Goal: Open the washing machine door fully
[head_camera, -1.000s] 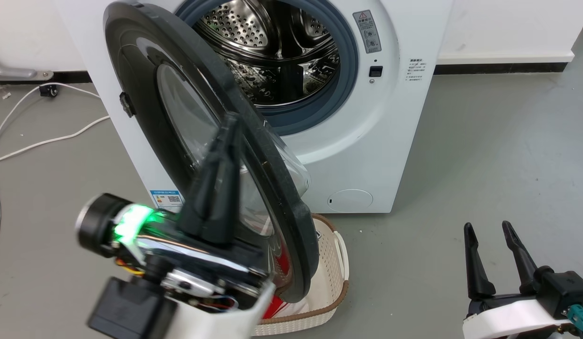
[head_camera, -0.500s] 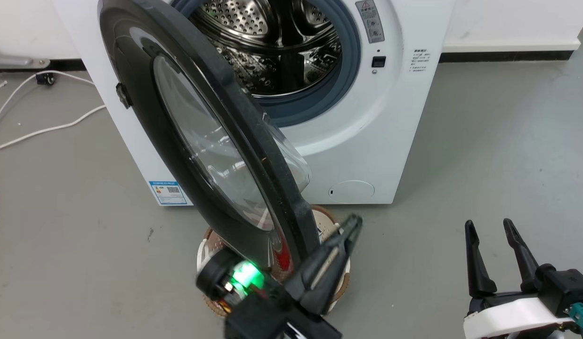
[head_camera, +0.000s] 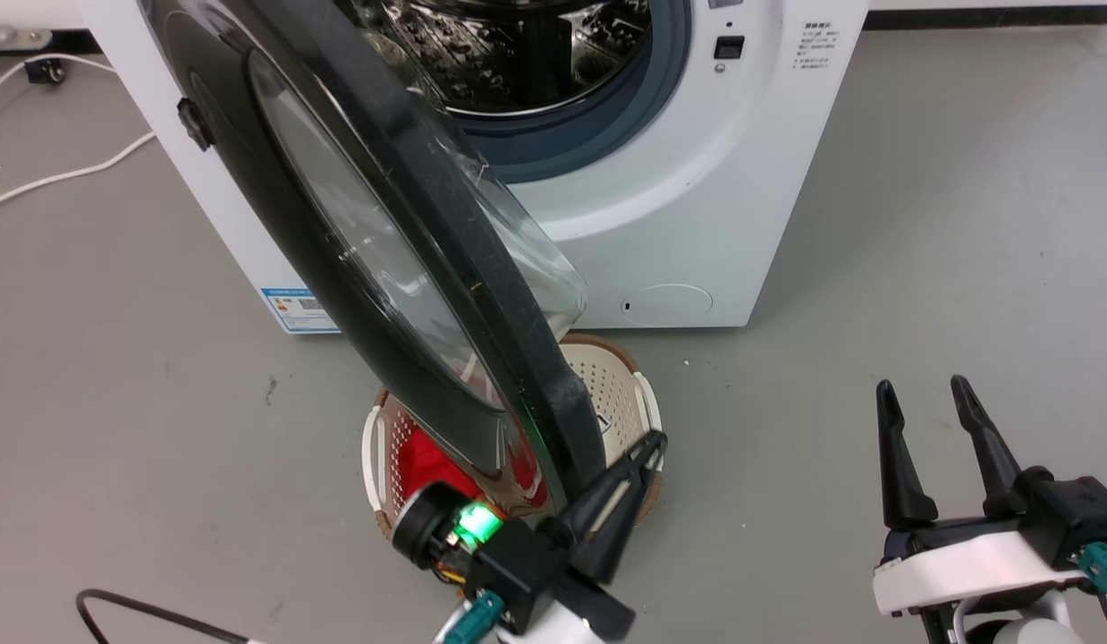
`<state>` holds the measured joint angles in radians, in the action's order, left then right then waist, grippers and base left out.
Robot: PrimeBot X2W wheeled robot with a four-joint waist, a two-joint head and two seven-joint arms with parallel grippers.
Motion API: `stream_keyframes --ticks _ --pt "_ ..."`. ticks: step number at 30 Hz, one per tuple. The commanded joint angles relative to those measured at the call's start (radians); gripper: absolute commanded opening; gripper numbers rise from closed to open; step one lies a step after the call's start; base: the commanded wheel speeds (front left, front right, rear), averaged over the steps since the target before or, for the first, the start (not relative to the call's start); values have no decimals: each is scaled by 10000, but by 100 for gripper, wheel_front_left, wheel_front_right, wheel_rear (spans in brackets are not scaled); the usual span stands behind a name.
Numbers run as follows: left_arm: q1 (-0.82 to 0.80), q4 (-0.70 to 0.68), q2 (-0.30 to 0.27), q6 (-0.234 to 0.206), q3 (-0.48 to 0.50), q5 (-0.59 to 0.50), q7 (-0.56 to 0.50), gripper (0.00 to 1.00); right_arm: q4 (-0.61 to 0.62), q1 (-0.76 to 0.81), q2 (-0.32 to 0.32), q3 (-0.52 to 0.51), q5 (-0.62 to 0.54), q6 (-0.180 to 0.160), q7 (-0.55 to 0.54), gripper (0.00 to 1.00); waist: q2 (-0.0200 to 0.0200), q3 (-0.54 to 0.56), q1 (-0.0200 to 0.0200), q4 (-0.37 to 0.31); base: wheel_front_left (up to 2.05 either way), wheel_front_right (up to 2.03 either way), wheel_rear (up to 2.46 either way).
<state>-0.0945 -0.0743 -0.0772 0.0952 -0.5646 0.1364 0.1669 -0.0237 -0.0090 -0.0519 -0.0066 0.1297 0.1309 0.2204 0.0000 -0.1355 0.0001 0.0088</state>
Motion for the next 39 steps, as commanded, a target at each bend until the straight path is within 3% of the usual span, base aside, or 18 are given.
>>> stream_keyframes --ticks 1,14,25,39 --pt "-168 92 35 -61 83 45 89 0 7 -173 32 -2 5 -3 68 100 0 -74 -1 -41 0 0 0" --pt "-996 1095 24 -732 699 226 691 0 -205 -310 32 -20 104 -3 136 100 0 -214 -1 -163 0 0 0" --pt "30 612 -13 -1190 600 343 599 0 -463 -33 30 8 338 -3 160 100 0 287 -1 91 0 0 0" --pt "1489 -74 -387 -1959 918 661 149 0 -395 532 31 -99 453 -3 37 100 0 1092 -1 1049 0 0 0"
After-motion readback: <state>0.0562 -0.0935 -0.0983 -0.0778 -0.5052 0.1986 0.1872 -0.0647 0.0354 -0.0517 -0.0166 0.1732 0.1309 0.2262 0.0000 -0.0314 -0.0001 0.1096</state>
